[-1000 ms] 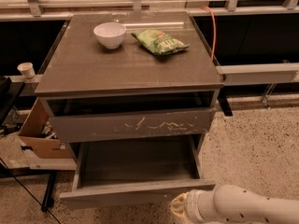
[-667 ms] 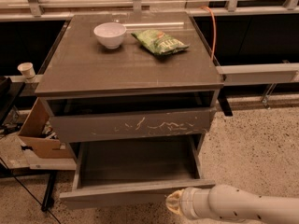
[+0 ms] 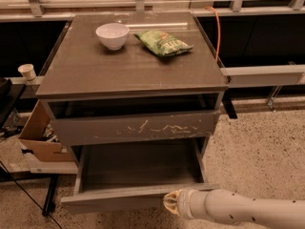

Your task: Close middle drawer

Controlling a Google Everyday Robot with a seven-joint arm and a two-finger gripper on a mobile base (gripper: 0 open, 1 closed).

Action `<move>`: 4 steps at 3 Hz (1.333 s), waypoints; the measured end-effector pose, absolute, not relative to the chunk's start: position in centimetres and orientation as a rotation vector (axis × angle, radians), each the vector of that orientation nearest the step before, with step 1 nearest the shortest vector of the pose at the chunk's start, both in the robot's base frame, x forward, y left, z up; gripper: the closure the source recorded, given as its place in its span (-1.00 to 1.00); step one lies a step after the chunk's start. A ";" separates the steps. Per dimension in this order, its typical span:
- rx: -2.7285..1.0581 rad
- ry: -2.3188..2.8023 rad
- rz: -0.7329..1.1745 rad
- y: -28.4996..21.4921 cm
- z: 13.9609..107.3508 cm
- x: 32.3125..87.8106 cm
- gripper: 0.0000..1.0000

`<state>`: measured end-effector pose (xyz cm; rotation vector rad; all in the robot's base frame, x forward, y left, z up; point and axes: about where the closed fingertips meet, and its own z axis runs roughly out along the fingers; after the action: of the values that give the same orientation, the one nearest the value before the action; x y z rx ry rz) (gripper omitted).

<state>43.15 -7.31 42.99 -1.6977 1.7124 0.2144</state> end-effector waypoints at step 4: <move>-1.657 1.616 0.117 -6.2 41.5 48.5 1.00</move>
Offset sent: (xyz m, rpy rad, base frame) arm 0.0319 0.0144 -0.0150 0.0157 -0.0934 0.0111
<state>48.50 -6.23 41.46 -1.6565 1.6157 0.1171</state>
